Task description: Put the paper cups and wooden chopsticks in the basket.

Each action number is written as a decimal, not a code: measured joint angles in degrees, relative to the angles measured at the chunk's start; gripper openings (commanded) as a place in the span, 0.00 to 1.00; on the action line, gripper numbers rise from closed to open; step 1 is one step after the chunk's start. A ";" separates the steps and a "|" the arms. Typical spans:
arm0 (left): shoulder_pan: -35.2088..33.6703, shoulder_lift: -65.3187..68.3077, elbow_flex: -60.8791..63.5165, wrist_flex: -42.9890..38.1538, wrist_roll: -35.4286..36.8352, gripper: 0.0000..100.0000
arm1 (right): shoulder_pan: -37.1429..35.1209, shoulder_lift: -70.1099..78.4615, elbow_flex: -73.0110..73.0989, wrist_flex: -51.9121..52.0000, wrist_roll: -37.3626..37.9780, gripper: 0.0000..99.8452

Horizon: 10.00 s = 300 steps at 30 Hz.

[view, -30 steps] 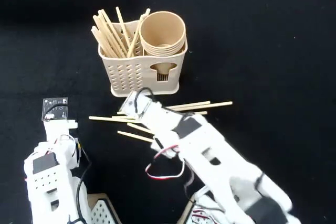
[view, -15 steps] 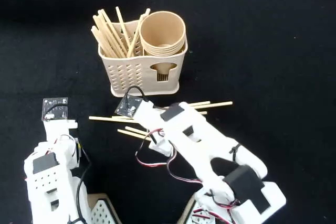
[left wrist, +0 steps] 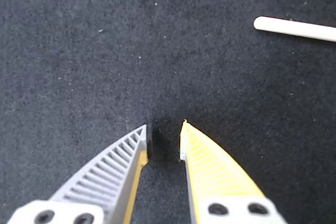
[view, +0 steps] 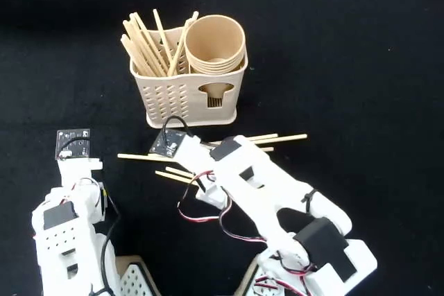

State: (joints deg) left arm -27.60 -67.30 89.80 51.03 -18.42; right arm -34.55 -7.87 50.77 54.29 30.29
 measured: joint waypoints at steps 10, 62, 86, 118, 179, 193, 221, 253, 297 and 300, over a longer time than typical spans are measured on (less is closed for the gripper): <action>0.00 0.00 0.00 0.00 0.00 0.12 | 0.44 0.53 -0.53 -0.09 0.00 0.01; 0.00 0.00 0.00 0.00 0.00 0.12 | 4.84 -11.78 8.70 -2.11 13.27 0.13; 0.00 0.00 0.00 0.00 0.00 0.12 | 11.60 -11.25 5.01 -2.81 18.81 0.19; 0.00 0.00 0.00 0.00 0.00 0.12 | 12.92 -6.33 4.66 -8.35 19.25 0.01; 0.00 0.00 0.00 0.00 0.00 0.12 | -0.18 -10.99 10.29 -6.77 10.11 0.01; 0.00 0.00 0.00 0.00 0.00 0.12 | 3.25 -20.31 6.51 2.29 10.11 0.01; 0.00 0.00 0.00 0.00 0.00 0.12 | 1.14 -30.51 17.85 -24.62 -5.98 0.01; 0.00 0.00 0.00 0.00 0.00 0.12 | -7.03 -51.60 9.05 -24.79 -12.13 0.01; 0.00 0.00 0.00 0.00 0.00 0.12 | 1.05 -8.70 -34.73 -38.77 -27.60 0.01; 0.00 0.00 0.00 0.00 0.00 0.12 | 1.05 -8.70 -28.75 -45.80 -25.41 0.01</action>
State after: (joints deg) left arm -27.60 -67.30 89.80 51.03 -18.42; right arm -33.49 -16.57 22.02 8.48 4.88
